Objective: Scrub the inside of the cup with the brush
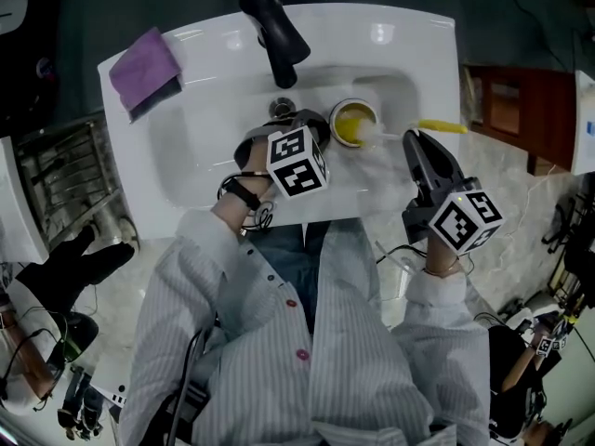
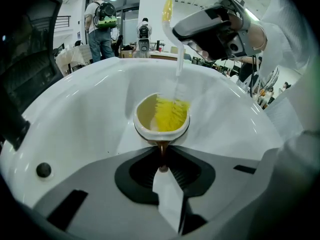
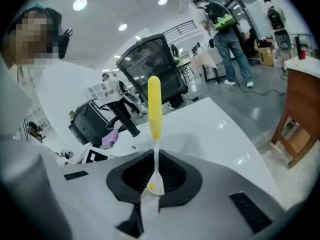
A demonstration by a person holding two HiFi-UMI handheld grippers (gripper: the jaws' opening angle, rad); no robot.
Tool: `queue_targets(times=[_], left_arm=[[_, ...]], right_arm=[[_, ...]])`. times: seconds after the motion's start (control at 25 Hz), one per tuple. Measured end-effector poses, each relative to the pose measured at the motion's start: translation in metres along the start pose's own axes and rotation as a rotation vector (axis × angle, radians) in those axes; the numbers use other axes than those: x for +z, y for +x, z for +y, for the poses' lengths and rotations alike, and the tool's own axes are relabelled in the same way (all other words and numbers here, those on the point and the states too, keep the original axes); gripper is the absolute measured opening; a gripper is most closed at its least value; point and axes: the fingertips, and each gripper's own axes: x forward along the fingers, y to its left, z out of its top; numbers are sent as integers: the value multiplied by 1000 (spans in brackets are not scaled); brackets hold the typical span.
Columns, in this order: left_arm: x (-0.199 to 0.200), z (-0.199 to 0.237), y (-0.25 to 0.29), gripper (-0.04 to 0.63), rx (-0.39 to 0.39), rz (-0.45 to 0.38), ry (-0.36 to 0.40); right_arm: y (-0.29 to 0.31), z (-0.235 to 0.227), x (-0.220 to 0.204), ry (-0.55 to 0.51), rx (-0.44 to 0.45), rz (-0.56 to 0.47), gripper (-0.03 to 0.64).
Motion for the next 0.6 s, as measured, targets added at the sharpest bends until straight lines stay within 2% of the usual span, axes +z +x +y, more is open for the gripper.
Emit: queue_targets(times=[0.2, 0.32, 0.44, 0.6], left_arm=[[0, 2, 0, 69, 10, 6, -6], [-1, 2, 0, 69, 21, 12, -10], [-6, 2, -1, 70, 27, 18, -25], [-13, 0, -1, 71, 39, 40, -48]], right_arm=[[-6, -5, -4, 233, -17, -95, 52], [-3, -2, -2, 352, 15, -175, 54], [0, 2, 0, 403, 36, -212, 55], [-7, 3, 7, 412, 45, -228, 55]])
